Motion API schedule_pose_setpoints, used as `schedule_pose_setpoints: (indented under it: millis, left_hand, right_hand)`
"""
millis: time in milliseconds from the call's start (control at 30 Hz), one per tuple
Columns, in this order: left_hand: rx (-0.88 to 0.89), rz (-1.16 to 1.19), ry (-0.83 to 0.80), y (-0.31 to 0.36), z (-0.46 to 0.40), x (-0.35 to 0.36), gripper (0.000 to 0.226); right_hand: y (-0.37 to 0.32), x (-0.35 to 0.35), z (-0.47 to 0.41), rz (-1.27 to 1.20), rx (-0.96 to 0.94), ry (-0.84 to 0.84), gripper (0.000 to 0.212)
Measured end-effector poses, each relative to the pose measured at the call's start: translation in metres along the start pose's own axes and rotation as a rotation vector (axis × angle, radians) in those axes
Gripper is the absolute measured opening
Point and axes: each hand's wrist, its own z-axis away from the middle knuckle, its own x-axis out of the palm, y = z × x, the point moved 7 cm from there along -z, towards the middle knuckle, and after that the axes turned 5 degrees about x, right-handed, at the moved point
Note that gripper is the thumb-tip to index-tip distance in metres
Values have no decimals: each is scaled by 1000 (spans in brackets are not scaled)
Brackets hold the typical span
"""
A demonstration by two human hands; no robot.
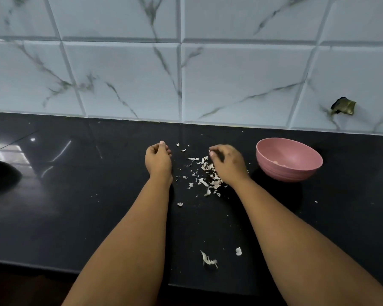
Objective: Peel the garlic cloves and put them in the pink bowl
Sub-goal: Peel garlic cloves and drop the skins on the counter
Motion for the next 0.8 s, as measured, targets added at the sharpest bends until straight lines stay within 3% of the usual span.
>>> schedule_pose_setpoints:
  millis: [100,167,267,467,533,633,733,800]
  left_hand:
    - [65,-106,-40,-1,3,6,13]
    - [107,-194,-71,-2,4,10,13]
    - [131,-244,-91,-2,3,15,18]
    - [134,-277,-108,-3,4,17,23]
    - [135,-294,-107,0,6,17,24]
    - [153,-328,-137,6,12,19,22]
    - [206,-328,-331,14,24,33,23]
    - [198,-303,-509,15,39,45,23]
  right_hand:
    - [18,-11,-26,122,-31,180,16]
    - [28,0,-42,179,23,98,24]
    - [33,30,-54,303,79,-178,37]
    - [23,24,-60,524,126,-173,39]
    - [21,17,-54,459,126,-145,35]
    - [4,-9,-41,198,0,45,21]
    - [-13,-30,-19,-5,-13,194,6]
    - [-17,-30,1,-144,49,204,11]
